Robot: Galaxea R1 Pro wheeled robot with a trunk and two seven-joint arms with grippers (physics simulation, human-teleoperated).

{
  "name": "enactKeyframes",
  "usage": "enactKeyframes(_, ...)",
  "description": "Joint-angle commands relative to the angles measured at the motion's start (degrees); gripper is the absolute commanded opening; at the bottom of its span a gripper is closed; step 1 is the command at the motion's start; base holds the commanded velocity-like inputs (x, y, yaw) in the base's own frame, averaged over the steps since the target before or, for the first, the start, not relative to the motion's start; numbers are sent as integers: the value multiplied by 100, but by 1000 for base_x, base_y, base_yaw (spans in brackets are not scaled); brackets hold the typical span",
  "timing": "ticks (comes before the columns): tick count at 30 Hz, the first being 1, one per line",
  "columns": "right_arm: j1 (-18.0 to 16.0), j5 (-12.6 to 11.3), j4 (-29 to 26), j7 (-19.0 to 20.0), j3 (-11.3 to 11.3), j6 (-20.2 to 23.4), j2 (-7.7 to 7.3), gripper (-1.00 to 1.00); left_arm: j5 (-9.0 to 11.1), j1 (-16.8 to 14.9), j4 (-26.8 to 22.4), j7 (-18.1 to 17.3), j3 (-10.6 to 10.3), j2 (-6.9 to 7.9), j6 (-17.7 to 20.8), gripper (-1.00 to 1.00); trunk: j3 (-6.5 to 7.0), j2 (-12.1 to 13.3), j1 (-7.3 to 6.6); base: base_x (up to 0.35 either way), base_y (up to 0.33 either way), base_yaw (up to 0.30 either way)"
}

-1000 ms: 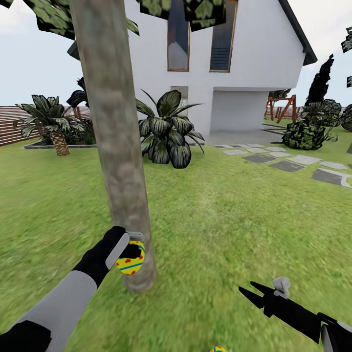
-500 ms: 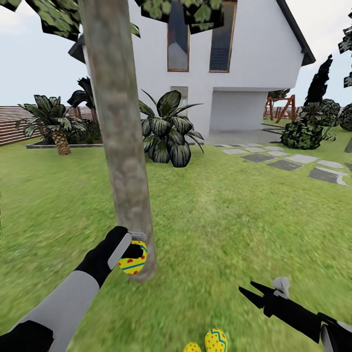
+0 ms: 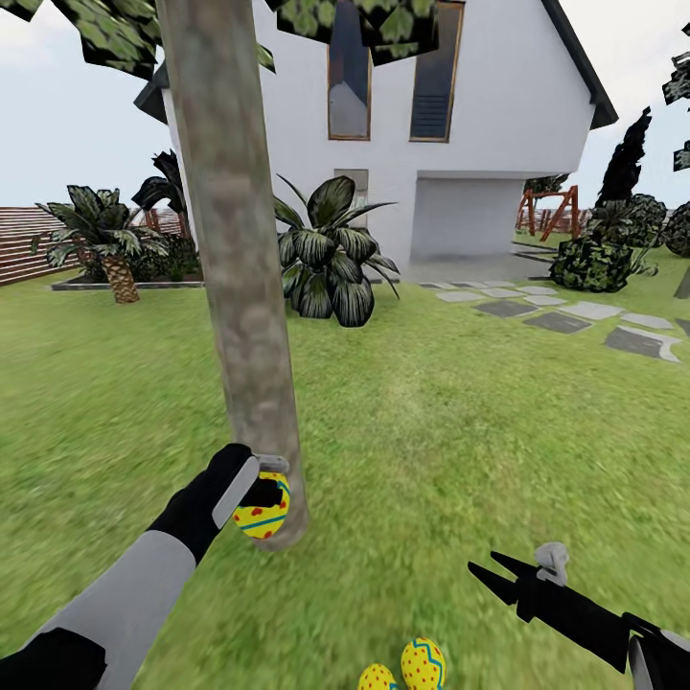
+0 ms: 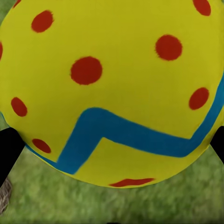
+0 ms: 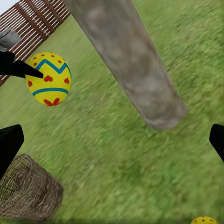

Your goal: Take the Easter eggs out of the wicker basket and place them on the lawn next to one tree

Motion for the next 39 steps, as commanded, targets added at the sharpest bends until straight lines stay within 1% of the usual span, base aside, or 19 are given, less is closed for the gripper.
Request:
enactKeyframes(1, -6, 18, -5, 31, -11, 47, 2, 100, 54, -5, 7, 51, -13, 2, 13, -100, -25, -46, 23, 0, 0, 0)
enactKeyframes(2, -6, 18, -5, 33, -12, 47, 2, 100, 56, -7, 107, 49, -13, -8, 13, -100, -43, -86, 45, 0, 0, 0)
enactKeyframes(3, -6, 18, -5, 33, -11, 47, 2, 100, 56, -9, 220, 48, -13, -48, 13, -100, -61, -126, 67, 0, 0, 0)
enactKeyframes(6, -6, 18, -5, 35, -12, 47, 2, 100, 54, -18, 633, 54, -19, -227, 13, -100, -115, -246, 133, 0, 0, 0)
enactKeyframes(9, -6, 18, -5, 32, -13, 47, -3, 100, 53, -40, 816, 24, -21, -275, 13, -100, -169, -367, 198, 0, 0, 0)
enactKeyframes(15, -6, 18, -5, 30, -13, 47, 1, 100, 53, -75, 1025, -140, -22, -289, 13, -100, -276, -607, 330, 0, 0, 0)
enactKeyframes(39, -6, 18, 1, 36, -13, 47, 2, 100, 36, -84, 1004, -148, -30, -294, 13, -100, -707, -1570, 857, 0, 0, 0)
